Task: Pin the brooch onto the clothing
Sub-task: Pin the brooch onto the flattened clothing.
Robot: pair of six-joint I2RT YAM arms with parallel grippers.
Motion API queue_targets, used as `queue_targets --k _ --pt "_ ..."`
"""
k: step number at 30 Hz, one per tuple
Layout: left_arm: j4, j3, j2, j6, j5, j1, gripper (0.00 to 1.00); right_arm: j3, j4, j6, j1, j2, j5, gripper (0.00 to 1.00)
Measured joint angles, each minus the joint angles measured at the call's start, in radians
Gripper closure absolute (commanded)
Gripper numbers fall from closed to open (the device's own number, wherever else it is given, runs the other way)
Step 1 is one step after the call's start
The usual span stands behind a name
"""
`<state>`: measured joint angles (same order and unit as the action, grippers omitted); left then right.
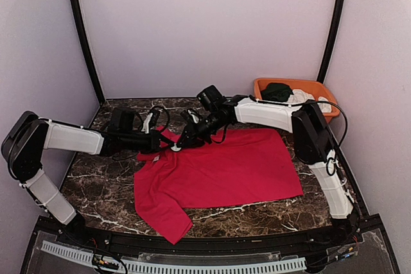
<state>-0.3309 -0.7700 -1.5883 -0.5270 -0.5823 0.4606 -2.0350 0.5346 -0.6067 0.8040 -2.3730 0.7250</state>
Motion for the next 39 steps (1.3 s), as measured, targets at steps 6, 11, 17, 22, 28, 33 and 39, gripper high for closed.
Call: queue_targets --k 6,11,17,22,28,33,39 --pt "0.004 0.000 0.002 -0.002 0.001 0.002 0.99 -0.002 0.005 0.004 0.000 -0.005 0.001 0.84" --pt "0.003 0.000 0.002 -0.005 -0.003 0.002 0.99 -0.002 0.004 0.005 0.000 -0.005 0.004 0.78" --pt "0.005 0.000 0.003 -0.002 -0.004 0.003 0.99 0.026 -0.019 0.016 -0.002 -0.001 0.027 0.75" --pt "0.005 0.000 0.004 -0.002 -0.004 0.003 0.99 0.065 -0.027 0.024 -0.011 0.013 0.043 0.74" --pt "0.005 0.000 0.005 -0.002 -0.004 0.003 0.99 0.092 -0.058 0.019 -0.014 0.026 0.060 0.74" --pt "0.004 0.000 0.005 -0.002 -0.004 0.003 0.99 0.120 -0.115 -0.011 -0.018 0.040 0.094 0.73" --pt "-0.009 0.000 0.005 -0.002 -0.004 0.002 0.99 0.119 -0.132 -0.039 -0.024 0.041 0.103 0.72"
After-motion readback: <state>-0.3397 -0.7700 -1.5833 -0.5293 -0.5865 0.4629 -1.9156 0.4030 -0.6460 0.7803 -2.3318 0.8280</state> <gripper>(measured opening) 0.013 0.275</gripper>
